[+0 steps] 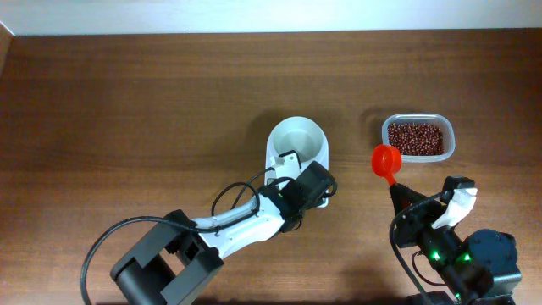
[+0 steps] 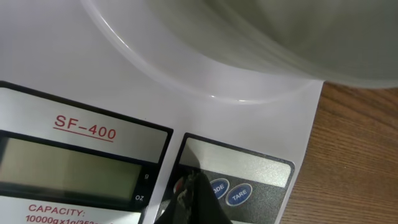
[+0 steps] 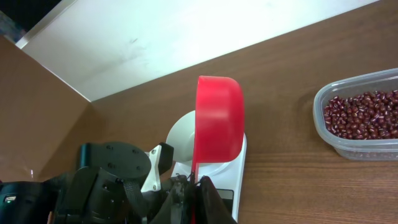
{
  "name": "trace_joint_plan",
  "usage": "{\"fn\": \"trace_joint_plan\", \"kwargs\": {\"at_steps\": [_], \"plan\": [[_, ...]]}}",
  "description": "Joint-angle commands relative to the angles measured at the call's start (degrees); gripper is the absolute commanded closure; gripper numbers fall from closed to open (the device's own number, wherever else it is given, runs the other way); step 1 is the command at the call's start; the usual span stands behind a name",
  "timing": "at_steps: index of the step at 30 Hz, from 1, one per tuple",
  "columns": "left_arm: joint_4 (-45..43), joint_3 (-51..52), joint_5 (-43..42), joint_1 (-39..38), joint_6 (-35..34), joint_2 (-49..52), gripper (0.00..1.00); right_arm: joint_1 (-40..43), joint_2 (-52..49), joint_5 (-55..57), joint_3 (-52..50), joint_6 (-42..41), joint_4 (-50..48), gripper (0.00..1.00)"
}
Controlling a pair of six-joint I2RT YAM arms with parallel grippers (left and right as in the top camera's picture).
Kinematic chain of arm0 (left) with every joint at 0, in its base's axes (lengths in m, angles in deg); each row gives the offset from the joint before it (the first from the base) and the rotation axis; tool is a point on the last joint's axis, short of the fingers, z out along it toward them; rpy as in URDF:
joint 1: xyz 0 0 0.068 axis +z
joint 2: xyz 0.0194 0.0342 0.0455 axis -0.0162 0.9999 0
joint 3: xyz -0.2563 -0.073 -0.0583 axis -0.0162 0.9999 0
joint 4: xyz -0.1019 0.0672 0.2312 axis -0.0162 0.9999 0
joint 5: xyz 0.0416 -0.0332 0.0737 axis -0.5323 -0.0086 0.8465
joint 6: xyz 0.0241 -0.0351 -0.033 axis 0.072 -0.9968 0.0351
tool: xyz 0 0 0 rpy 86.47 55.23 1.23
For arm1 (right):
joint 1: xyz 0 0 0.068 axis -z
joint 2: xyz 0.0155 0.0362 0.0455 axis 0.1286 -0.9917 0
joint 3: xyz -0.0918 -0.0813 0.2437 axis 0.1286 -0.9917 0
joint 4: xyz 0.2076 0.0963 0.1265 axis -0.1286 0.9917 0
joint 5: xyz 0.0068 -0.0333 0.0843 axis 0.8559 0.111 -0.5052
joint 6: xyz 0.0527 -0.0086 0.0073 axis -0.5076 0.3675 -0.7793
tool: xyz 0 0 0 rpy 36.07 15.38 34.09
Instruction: Scoop and weigh 50g on scale
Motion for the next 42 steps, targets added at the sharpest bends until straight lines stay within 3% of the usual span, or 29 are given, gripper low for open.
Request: {"fn": "trace_joint_plan", "kwargs": {"at_steps": [1, 15, 19, 21, 23, 24, 25, 26, 28, 30, 35, 38, 39, 41, 42], "plan": [[-0.1, -0.1, 0.9, -0.2, 0.9, 1.7, 1.0, 0.5, 0.4, 0.7, 1.2, 0.2, -0.3, 0.96], [0.3, -0.1, 0.6, -0.2, 1.5, 1.6, 1.0, 0.5, 0.4, 0.7, 1.2, -0.7, -0.4, 0.96], [9.4, -0.2, -0.6, -0.2, 3.5, -7.6, 1.0, 0.5, 0.4, 0.7, 1.2, -0.7, -0.4, 0.96], [14.0, -0.2, -0.6, -0.2, 7.6, -13.1, 1.0, 0.5, 0.4, 0.7, 1.2, -0.7, -0.4, 0.96], [18.1, -0.2, -0.6, -0.2, 15.1, -18.3, 0.92, 0.5, 0.4, 0.7, 1.2, -0.7, -0.6, 0.96], [20.2, -0.2, -0.6, -0.2, 20.2, -21.4, 0.84, 0.5, 0.4, 0.7, 1.2, -0.7, -0.9, 0.96], [22.1, -0.2, -0.3, -0.2, 25.6, -24.8, 0.62, 0.5, 0.4, 0.7, 1.2, -0.7, -1.3, 0.96], [23.1, -0.2, 0.7, -0.2, 28.7, -27.1, 0.46, 0.5, 0.4, 0.8, 1.2, -0.7, -1.7, 0.96], [26.3, -0.1, 6.8, -0.2, 32.0, -32.0, 0.2, 0.5, 0.4, 3.2, 1.2, -0.7, -2.1, 0.96], [28.2, -0.1, 9.6, -0.2, 32.0, -33.6, 0.01, 0.5, 0.4, 4.7, 1.2, -1.6, -2.1, 0.96], [33.0, -0.1, 7.0, -0.2, 33.4, -33.7, 0.01, 0.5, -0.9, 6.3, 1.2, -2.1, -2.3, 0.96], [33.1, -0.2, 6.4, 2.4, 48.3, -33.7, 0.01, 0.5, -4.1, 6.2, 1.2, -2.2, -2.9, 0.96], [33.1, -0.3, 2.9, 5.1, 54.3, -33.8, 0.01, 0.5, -5.2, 6.2, 1.2, -2.2, -3.7, 0.96], [33.1, -0.9, -8.7, 10.3, 64.1, -33.9, 0.01, 0.5, -6.4, 5.9, 1.2, -2.2, -4.3, 0.96], [33.2, -1.3, -19.7, 15.1, 73.1, -34.0, 0.01, 0.5, -7.0, 5.0, 1.2, -2.2, -4.2, 0.96]]}}
